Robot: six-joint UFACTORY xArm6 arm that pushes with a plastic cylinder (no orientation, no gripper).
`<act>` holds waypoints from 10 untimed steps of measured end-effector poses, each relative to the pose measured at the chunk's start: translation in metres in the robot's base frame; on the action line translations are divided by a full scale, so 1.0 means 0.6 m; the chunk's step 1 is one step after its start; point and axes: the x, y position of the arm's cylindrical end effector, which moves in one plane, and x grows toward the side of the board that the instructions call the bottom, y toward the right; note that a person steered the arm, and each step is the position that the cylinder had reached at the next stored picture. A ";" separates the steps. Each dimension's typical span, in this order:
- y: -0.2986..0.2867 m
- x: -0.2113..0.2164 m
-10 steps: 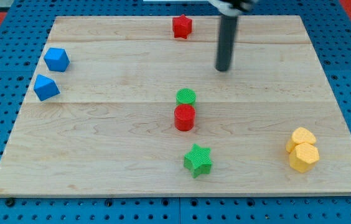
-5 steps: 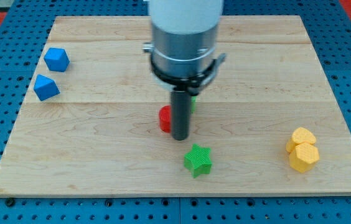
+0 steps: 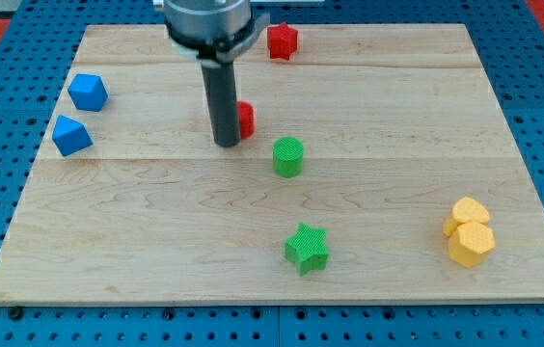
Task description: Push red circle to the left of red star
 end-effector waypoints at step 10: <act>0.075 -0.210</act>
